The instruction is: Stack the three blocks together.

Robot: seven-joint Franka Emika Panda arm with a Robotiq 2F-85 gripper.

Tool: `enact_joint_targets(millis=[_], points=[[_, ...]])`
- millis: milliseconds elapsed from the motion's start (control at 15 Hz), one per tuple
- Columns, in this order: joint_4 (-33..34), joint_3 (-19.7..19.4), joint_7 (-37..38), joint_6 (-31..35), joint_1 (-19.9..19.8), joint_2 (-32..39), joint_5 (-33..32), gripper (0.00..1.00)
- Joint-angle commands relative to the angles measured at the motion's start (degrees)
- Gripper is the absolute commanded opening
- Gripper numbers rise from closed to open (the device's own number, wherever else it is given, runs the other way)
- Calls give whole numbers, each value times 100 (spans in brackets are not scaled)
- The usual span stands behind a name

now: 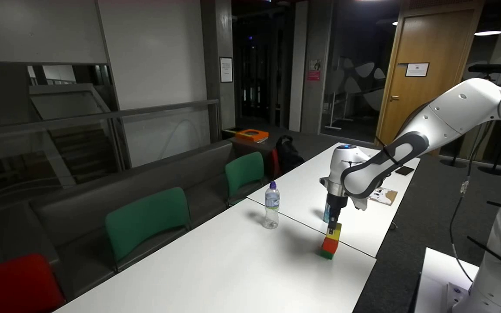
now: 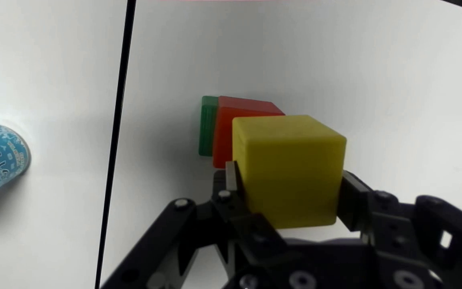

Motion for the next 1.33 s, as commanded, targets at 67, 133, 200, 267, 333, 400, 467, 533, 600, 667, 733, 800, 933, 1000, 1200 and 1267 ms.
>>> enact_joint_targets(millis=[67,133,200,267,333,400,467,533,600,667,733,800,933,1000,1200,1267], points=[[-24,34,-132,266,-13,159,167,32],[-16,38,-130,289,-19,195,161,32],[-11,44,-135,305,-25,227,165,32],[-12,49,-141,322,-32,256,170,32],[-12,52,-142,332,-37,277,170,32],[-9,56,-134,345,-40,296,169,32],[-4,60,-132,356,-43,320,164,32],[0,64,-136,368,-47,341,170,32],[0,69,-135,384,-50,360,172,32],[3,73,-136,390,-52,379,171,32],[6,75,-133,392,-53,390,169,32],[8,78,-128,391,-53,393,167,32],[23,82,-109,391,-47,404,144,32],[29,83,-111,390,-48,409,147,32],[45,79,-108,381,-54,416,143,32],[52,74,-93,376,-55,416,123,32]])
